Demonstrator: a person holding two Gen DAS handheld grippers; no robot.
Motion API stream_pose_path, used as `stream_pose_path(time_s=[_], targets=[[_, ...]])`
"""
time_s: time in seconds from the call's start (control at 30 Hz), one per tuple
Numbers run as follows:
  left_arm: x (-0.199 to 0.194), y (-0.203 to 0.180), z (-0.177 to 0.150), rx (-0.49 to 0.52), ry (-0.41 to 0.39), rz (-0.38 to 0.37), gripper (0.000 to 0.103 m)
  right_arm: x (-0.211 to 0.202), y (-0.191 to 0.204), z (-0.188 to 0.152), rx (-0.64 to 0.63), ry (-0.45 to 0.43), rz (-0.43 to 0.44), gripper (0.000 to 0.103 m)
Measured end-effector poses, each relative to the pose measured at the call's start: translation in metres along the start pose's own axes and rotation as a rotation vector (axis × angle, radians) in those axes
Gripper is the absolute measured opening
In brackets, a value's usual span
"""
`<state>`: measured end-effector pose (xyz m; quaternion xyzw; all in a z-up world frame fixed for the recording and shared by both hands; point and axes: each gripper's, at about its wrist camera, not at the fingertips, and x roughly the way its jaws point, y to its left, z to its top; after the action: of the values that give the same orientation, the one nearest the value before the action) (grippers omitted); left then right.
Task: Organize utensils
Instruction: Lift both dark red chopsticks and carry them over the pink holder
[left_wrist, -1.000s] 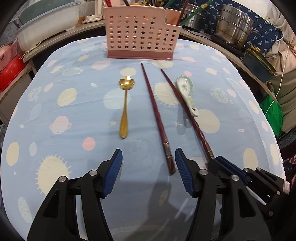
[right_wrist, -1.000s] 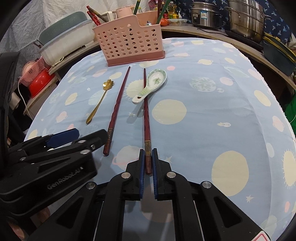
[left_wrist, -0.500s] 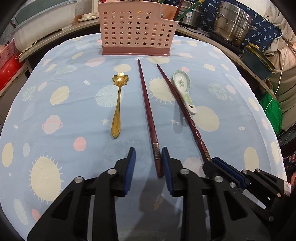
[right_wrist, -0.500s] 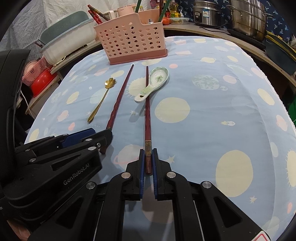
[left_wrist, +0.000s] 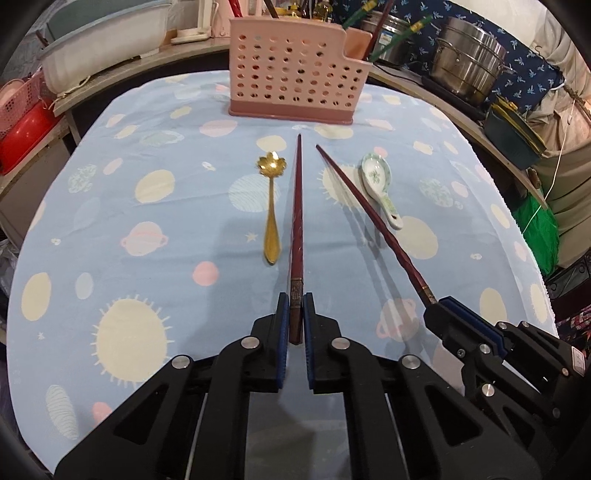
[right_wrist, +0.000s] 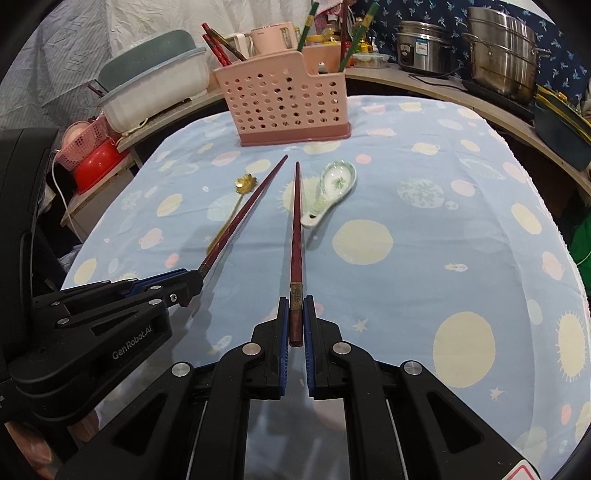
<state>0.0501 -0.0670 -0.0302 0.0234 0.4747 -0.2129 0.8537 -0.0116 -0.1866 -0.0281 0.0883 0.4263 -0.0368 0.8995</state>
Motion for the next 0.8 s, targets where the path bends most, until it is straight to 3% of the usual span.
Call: stream_pose_path(time_s=[0.43,0.8], targets=[[-0.067,0.004,0.028,0.005,-0.13,-0.002,0.007,-0.061,0.013,0.035,-0.014,-0.138,0.037,0.007],[-0.119,-0.002,0.079,0.033,-0.248,-0.015,0.007,-0.105,0.01,0.086,0.0,-0.258,0.056,0.007]])
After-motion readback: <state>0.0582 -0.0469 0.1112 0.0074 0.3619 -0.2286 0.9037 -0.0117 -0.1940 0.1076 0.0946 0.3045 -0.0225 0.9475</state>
